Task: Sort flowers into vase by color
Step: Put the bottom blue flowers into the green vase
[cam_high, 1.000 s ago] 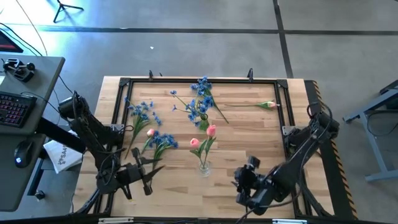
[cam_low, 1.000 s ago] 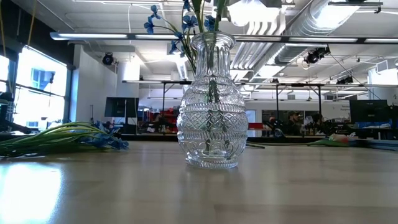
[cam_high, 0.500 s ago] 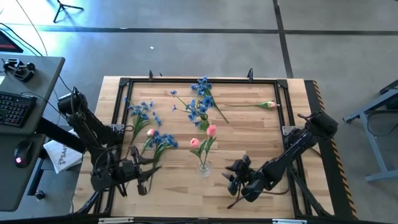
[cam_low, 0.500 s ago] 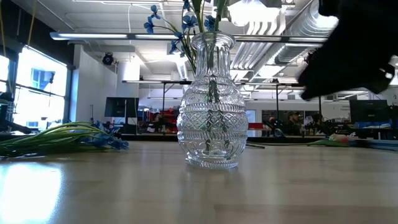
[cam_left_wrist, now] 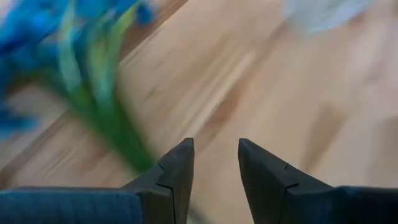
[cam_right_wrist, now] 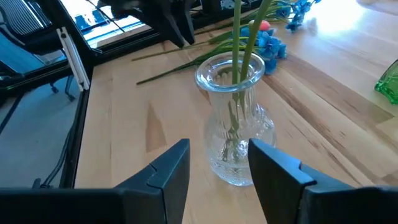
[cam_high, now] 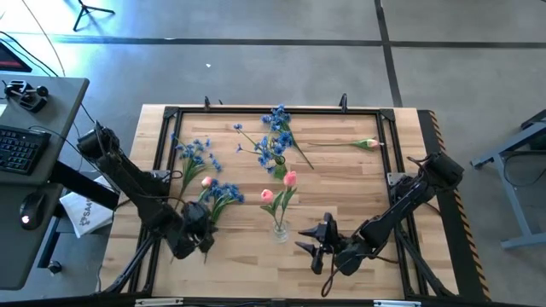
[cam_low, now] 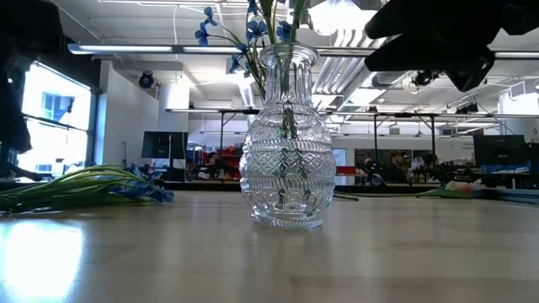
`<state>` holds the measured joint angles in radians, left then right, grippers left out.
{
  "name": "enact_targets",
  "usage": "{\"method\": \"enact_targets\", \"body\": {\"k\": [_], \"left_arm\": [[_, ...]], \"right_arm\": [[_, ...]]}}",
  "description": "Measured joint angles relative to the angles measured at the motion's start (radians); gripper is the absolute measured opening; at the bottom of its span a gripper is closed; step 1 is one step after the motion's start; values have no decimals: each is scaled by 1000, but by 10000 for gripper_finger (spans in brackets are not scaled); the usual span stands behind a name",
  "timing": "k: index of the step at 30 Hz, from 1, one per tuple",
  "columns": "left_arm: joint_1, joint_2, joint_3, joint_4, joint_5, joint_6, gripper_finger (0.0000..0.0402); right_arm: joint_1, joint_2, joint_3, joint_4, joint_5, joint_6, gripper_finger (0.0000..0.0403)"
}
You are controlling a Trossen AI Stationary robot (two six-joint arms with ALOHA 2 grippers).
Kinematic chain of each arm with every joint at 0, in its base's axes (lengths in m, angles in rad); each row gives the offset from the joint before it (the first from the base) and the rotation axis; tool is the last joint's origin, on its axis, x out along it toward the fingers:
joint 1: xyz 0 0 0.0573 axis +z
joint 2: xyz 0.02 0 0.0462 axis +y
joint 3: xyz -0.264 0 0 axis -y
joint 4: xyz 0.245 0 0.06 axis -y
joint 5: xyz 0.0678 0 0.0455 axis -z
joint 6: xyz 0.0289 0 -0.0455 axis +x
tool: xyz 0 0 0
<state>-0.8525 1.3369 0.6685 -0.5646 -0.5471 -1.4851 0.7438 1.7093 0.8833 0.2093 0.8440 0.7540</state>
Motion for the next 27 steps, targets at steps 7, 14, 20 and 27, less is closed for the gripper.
{"method": "enact_targets", "body": {"k": [7,14,20,27], "left_arm": [[27,3,-4,-98,59,-74,156],[68,51,-61,-84,79,-162,194],[86,114,-61,-15,76,-129,183],[119,180,-57,36,105,-65,136]], "right_arm": [[0,0,0,-2,29,-3,158],[0,39,0,-2,43,21,158],[0,94,0,-1,42,93,158],[13,109,0,55,23,86,158]]}}
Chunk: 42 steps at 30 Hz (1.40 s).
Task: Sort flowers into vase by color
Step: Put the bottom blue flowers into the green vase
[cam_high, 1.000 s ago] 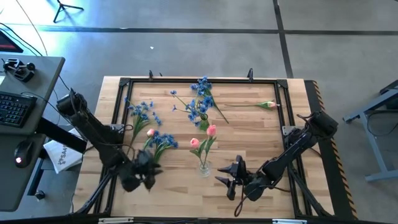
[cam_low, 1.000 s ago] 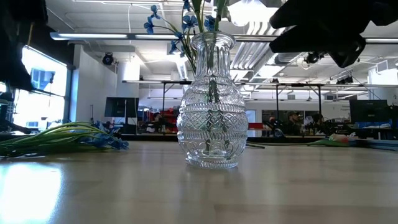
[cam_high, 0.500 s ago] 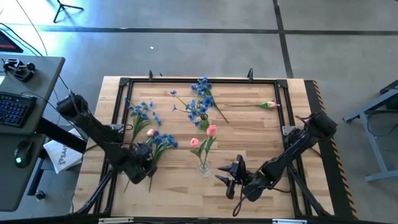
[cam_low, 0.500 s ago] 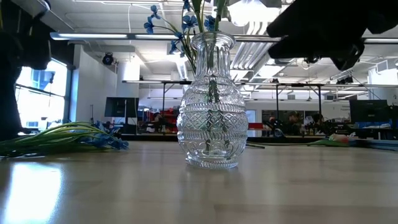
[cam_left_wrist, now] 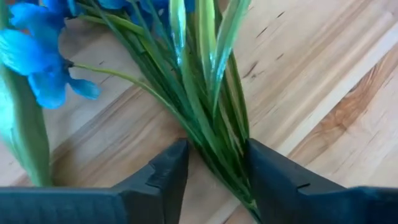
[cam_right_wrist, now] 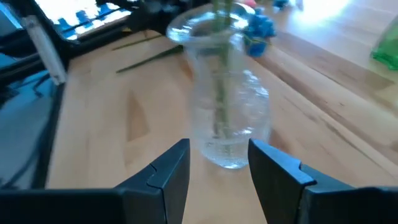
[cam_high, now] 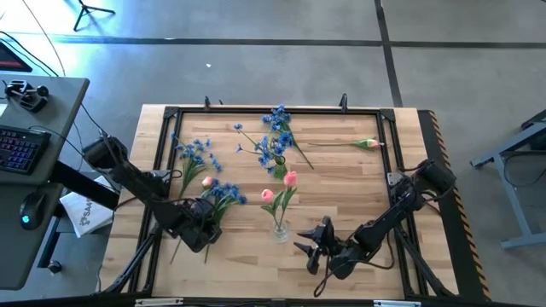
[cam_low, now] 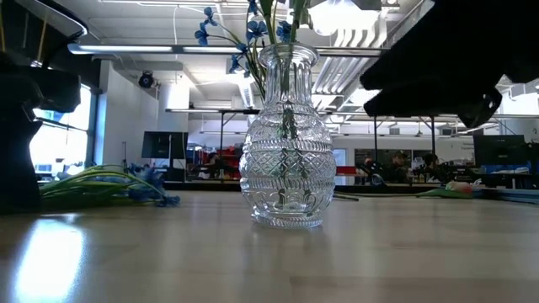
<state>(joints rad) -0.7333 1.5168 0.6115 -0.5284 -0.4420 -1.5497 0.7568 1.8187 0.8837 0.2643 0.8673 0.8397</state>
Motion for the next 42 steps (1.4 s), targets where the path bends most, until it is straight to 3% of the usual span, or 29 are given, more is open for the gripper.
{"method": "enact_targets", "body": {"k": [6,10,12,16,22,28,32,38,42], "left_arm": [[0,-17,-3,-4,6,34,70],[0,-55,-6,11,5,80,15],[-5,-86,-6,10,-23,100,7],[-29,-161,-6,4,-141,143,8],[-91,-308,-6,26,-397,278,3],[-163,-415,-5,167,-615,605,3],[-186,-456,-5,327,-709,850,3],[-186,-464,-5,718,-700,1336,3],[-186,-463,-5,979,-580,1654,3]], "right_arm": [[62,-6,0,203,1,-221,158],[93,-7,1,328,58,-343,158],[98,-8,1,341,84,-349,158],[86,-8,1,331,81,-343,158],[43,-8,1,346,36,-352,158],[-7,-20,32,417,-61,-548,159],[-13,-84,115,394,-65,-729,172],[-15,-156,312,232,-67,-928,221],[-61,-138,462,24,-91,-923,260]]}}
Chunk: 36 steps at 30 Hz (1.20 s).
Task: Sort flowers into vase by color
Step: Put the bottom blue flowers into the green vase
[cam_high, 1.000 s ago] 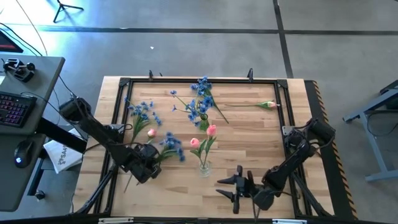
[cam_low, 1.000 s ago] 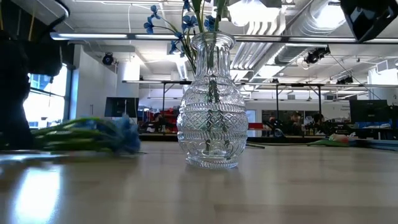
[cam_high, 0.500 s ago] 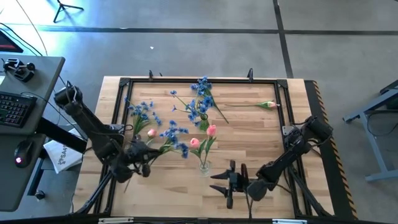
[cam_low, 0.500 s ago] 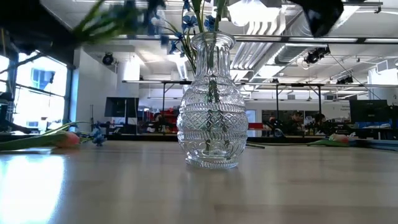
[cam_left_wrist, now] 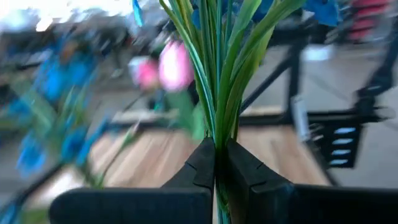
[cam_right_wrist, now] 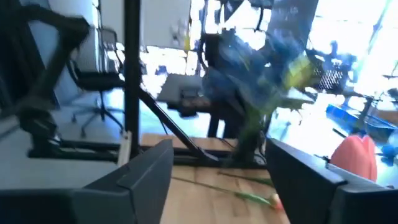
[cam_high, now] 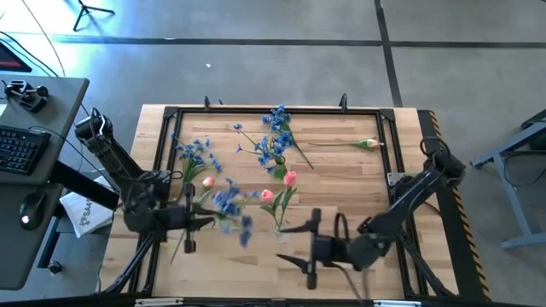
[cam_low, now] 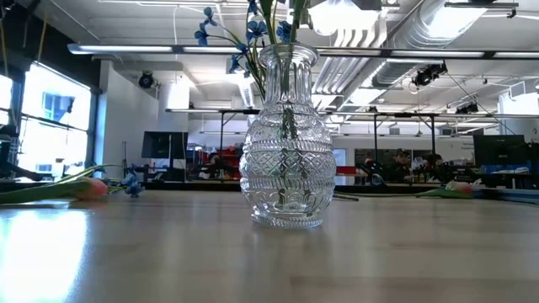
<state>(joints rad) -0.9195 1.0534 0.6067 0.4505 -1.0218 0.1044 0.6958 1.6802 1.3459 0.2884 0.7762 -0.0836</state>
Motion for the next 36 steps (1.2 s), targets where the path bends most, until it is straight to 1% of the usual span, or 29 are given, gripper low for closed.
{"method": "enact_targets", "body": {"k": [3,6,8,11,17,22,24,26,31,36], "left_arm": [[0,0,0,141,112,153,3],[3,0,2,217,213,251,3],[3,0,2,244,236,291,3],[5,0,2,259,233,309,2],[41,0,2,257,224,309,2],[68,0,2,256,160,309,4],[78,0,2,252,139,309,7],[88,0,2,251,139,299,10],[109,0,2,245,141,290,20],[125,0,2,216,144,238,49]], "right_arm": [[-53,48,93,-103,-49,23,277],[-109,103,161,-121,-87,-15,281],[-146,137,201,-122,-134,-53,280],[-196,184,266,-121,-218,-76,276],[-267,272,392,-121,-292,-82,265],[-300,315,470,-118,-390,-71,258],[-305,328,494,-119,-411,-72,253],[-308,336,512,-121,-411,-74,246],[-324,338,519,-118,-424,-71,211],[-348,338,519,-120,-515,-1,152]]}}
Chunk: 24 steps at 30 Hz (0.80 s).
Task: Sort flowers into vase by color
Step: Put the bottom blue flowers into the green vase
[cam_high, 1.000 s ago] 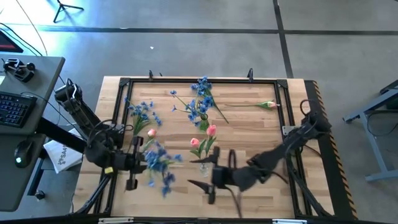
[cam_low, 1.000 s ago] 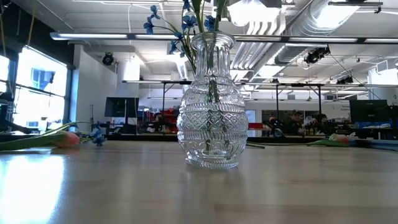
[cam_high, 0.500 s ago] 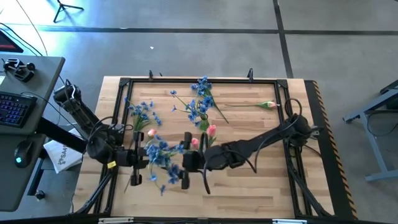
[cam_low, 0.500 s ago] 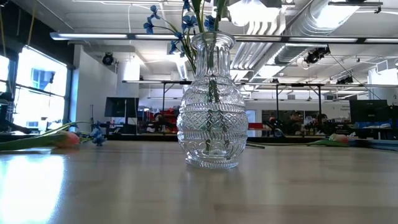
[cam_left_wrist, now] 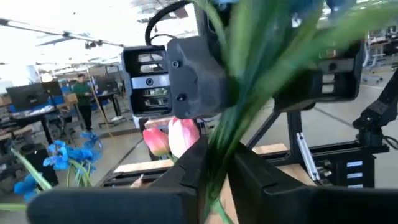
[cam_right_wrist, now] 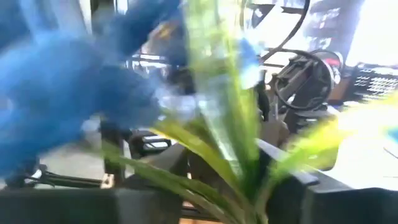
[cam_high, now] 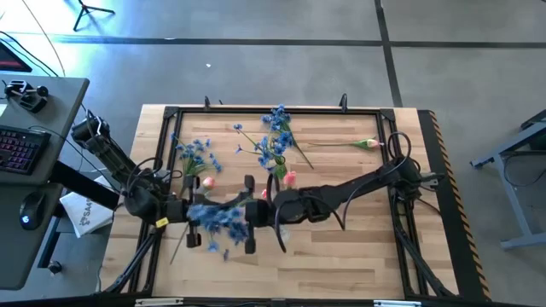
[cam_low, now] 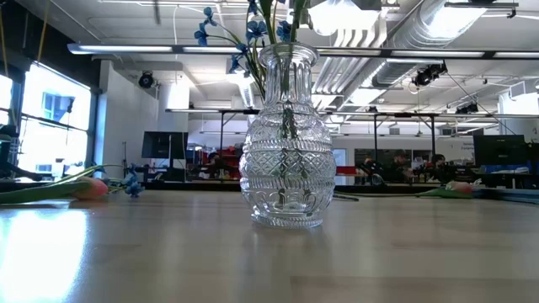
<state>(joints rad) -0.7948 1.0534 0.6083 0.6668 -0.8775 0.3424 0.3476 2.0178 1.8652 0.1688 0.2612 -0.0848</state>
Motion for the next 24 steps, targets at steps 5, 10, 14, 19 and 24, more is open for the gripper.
{"method": "enact_targets", "body": {"k": [5,10,14,19,24], "left_arm": [[18,0,0,-48,1,-70,87],[8,0,0,-65,5,-80,116],[-45,-12,0,-82,-30,-79,133],[-129,-28,0,-123,-60,-76,147],[-155,-11,0,-111,55,-3,150]], "right_arm": [[-16,0,0,-1,-11,6,78],[-12,0,0,-6,-6,-17,10],[11,-7,0,17,26,-30,14],[54,-29,0,138,14,-113,4],[82,-3,0,368,-79,-228,3]]}}
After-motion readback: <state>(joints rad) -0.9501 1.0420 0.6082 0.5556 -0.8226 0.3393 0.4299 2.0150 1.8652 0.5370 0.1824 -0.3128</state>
